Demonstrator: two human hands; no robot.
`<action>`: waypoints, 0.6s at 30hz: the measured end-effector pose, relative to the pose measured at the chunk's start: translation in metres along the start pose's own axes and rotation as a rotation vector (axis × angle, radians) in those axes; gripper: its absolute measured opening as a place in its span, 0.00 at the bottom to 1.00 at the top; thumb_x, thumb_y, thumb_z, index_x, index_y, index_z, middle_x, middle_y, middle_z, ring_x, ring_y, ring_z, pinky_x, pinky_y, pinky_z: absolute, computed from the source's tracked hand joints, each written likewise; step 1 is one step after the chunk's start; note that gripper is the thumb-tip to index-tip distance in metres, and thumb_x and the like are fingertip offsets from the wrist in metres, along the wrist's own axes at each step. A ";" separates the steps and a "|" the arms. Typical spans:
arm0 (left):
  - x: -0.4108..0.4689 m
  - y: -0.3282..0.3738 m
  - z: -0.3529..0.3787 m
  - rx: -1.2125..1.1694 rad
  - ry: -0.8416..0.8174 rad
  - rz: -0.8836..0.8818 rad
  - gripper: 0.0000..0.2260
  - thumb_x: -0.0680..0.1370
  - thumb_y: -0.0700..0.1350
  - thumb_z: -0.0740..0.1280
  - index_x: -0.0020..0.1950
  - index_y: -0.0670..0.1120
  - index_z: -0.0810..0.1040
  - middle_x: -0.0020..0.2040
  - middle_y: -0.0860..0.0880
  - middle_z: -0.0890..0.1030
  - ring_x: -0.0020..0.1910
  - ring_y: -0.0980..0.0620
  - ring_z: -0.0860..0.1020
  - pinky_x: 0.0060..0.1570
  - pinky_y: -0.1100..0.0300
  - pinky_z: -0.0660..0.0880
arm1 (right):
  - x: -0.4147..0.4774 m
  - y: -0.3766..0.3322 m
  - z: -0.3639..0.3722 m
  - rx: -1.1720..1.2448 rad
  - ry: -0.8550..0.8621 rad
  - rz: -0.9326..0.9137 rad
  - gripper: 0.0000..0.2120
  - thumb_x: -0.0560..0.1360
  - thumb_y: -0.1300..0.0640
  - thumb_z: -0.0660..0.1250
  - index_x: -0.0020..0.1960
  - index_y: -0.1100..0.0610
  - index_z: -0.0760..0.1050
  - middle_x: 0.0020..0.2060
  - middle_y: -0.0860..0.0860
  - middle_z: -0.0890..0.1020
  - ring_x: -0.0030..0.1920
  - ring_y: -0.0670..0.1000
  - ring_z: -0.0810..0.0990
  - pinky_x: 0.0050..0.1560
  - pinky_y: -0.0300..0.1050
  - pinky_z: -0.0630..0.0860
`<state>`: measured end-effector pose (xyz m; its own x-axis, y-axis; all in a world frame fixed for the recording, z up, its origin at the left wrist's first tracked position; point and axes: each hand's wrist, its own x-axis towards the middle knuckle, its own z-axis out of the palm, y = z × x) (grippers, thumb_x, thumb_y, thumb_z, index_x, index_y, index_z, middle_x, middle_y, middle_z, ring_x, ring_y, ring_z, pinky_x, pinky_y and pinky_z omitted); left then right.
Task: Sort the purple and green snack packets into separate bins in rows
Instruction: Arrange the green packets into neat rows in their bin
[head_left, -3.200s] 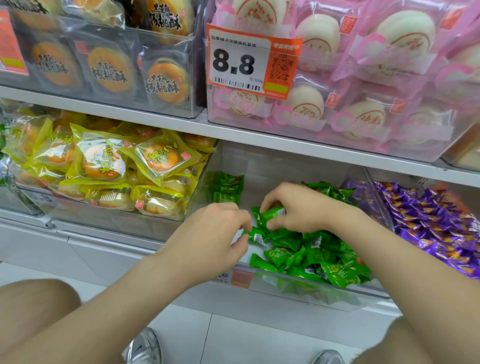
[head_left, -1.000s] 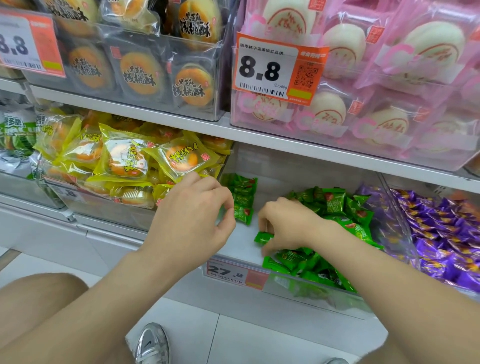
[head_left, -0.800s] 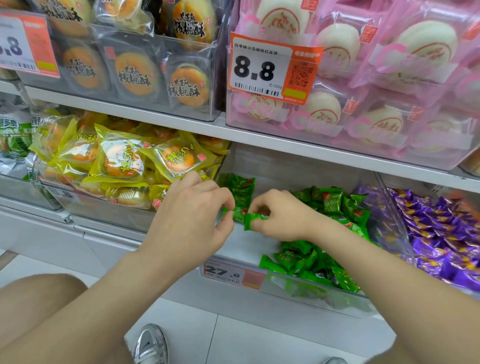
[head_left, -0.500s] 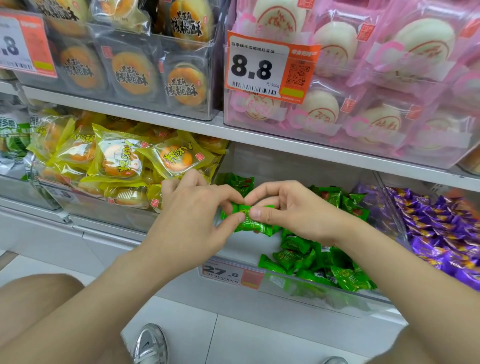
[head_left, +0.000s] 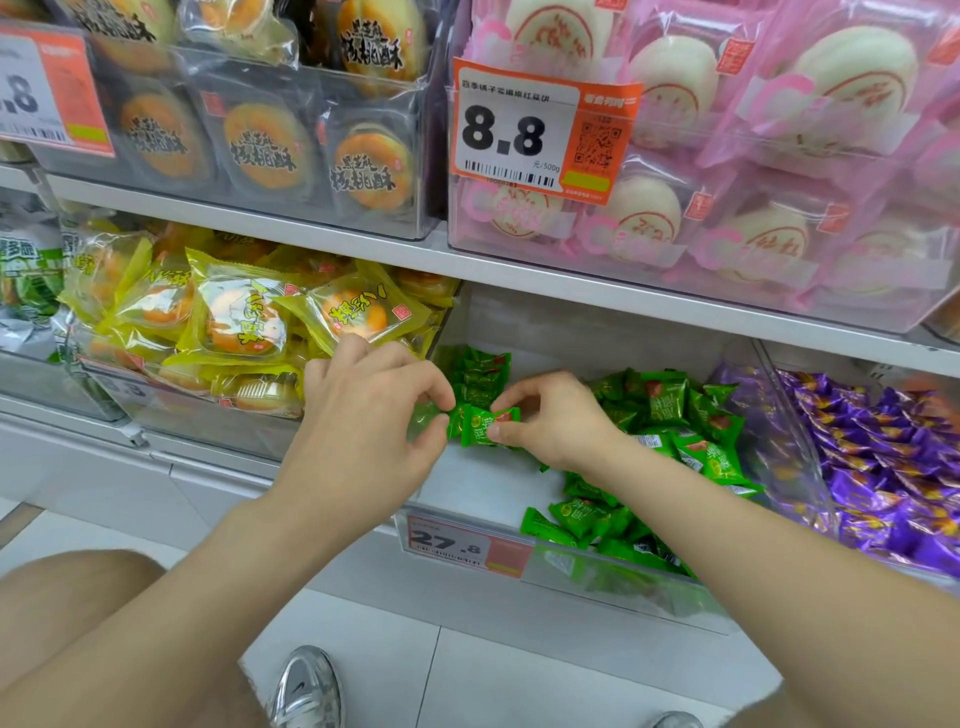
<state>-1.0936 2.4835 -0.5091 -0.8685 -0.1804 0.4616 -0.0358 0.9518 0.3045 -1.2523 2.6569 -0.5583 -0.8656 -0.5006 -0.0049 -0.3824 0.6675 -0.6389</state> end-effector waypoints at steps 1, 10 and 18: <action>-0.001 0.001 0.000 0.001 -0.012 0.001 0.06 0.74 0.49 0.77 0.46 0.59 0.82 0.48 0.60 0.78 0.53 0.51 0.68 0.46 0.54 0.53 | 0.002 -0.002 0.004 -0.011 -0.005 0.019 0.14 0.69 0.46 0.82 0.52 0.48 0.86 0.37 0.46 0.80 0.37 0.44 0.77 0.32 0.33 0.68; 0.000 0.002 0.002 0.009 -0.034 0.016 0.04 0.76 0.50 0.74 0.47 0.59 0.82 0.48 0.59 0.77 0.53 0.52 0.65 0.46 0.53 0.54 | 0.018 0.000 0.018 0.077 -0.065 0.183 0.17 0.68 0.45 0.83 0.54 0.50 0.86 0.41 0.42 0.79 0.44 0.45 0.79 0.38 0.38 0.72; 0.000 0.002 0.003 0.016 -0.018 0.018 0.05 0.75 0.49 0.75 0.45 0.59 0.82 0.47 0.59 0.78 0.52 0.50 0.67 0.46 0.52 0.57 | 0.018 -0.001 0.023 -0.083 0.042 0.010 0.11 0.68 0.48 0.82 0.47 0.47 0.84 0.45 0.45 0.83 0.47 0.50 0.81 0.44 0.41 0.76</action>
<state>-1.0951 2.4862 -0.5113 -0.8781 -0.1591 0.4513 -0.0280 0.9586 0.2833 -1.2599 2.6348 -0.5760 -0.8816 -0.4714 0.0229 -0.3980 0.7165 -0.5729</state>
